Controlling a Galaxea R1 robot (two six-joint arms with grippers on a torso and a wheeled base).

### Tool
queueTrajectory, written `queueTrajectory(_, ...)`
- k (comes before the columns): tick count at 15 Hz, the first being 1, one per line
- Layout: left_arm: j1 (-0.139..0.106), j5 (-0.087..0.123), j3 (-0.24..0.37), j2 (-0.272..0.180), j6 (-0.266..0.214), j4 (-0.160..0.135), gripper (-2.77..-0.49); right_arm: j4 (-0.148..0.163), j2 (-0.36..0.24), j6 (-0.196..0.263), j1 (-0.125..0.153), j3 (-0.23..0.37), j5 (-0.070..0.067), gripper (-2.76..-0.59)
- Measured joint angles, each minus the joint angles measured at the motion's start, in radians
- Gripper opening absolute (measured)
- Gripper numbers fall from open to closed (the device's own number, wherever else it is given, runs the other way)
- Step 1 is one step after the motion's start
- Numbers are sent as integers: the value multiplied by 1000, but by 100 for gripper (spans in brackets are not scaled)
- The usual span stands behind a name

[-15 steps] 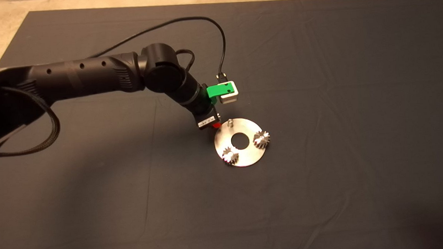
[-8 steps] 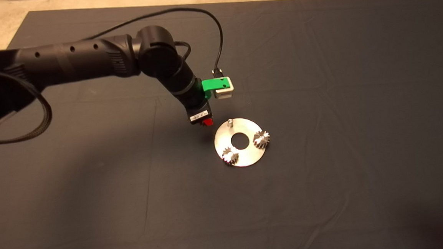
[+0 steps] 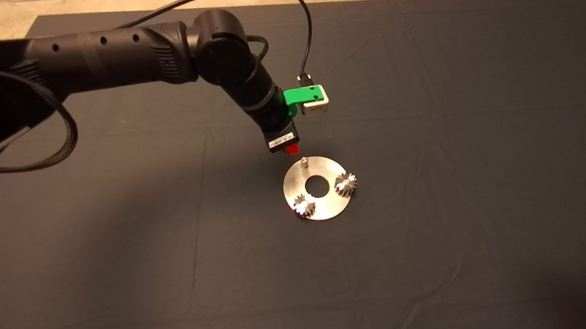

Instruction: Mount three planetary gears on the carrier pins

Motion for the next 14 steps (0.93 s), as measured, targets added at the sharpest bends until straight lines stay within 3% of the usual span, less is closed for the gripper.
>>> queueTrajectory(4, 0, -32, 6, 0, -16, 0, -269, 0, 11, 0, 0, -1, 0, -102)
queueTrajectory(7, 0, -36, 34, 9, -34, -1, -269, 0, 11, 0, 0, -1, 0, -102)
queueTrajectory(10, 0, -52, 34, 26, -37, -1, -269, 0, 11, 0, 0, -1, 0, -102)
queueTrajectory(14, 1, -54, 26, 42, -39, -1, -269, 0, 11, 0, 0, -1, 0, -102)
